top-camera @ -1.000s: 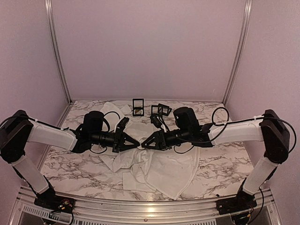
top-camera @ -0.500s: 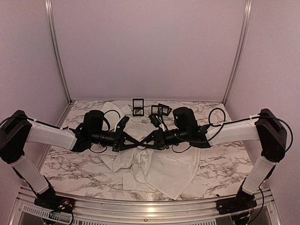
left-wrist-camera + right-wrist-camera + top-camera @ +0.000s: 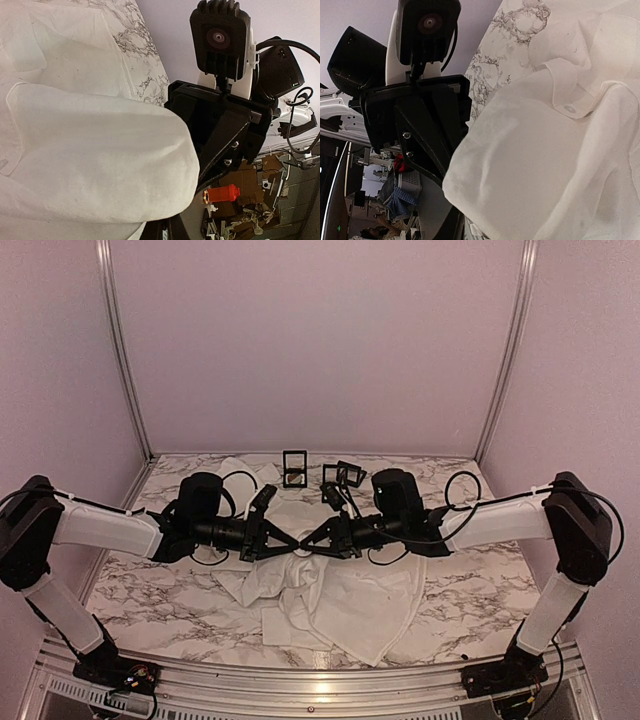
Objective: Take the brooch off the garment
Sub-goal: Open the brooch with the flattened clothing.
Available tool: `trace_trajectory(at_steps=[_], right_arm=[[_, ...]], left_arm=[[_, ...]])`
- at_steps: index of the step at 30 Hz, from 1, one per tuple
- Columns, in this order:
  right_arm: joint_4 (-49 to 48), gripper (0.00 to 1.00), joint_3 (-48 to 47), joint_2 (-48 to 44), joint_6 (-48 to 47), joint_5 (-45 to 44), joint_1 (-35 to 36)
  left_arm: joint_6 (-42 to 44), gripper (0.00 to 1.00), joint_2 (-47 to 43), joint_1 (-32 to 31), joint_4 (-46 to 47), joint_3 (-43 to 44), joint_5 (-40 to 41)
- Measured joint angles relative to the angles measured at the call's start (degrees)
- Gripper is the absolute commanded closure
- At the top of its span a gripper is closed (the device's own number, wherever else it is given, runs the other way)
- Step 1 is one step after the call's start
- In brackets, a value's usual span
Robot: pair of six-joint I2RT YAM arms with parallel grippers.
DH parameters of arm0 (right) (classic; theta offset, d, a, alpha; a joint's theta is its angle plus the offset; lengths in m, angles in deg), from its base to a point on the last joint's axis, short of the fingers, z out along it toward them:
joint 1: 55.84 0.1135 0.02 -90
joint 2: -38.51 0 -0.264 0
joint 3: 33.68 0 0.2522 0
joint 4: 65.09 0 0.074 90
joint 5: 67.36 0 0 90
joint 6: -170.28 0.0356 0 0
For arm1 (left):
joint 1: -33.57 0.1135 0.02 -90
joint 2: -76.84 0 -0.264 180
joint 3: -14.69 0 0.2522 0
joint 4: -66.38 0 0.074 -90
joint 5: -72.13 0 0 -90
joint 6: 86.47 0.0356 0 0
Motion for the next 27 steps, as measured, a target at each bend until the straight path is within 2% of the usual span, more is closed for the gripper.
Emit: trace_trajectory(at_steps=[27], right_arm=[[0.9,0.87,0.1,0.4,-0.5,0.0,0.1]], left_arm=[[3.8,1.00,-0.9,-1.0,-5.1,1.0,2.2]])
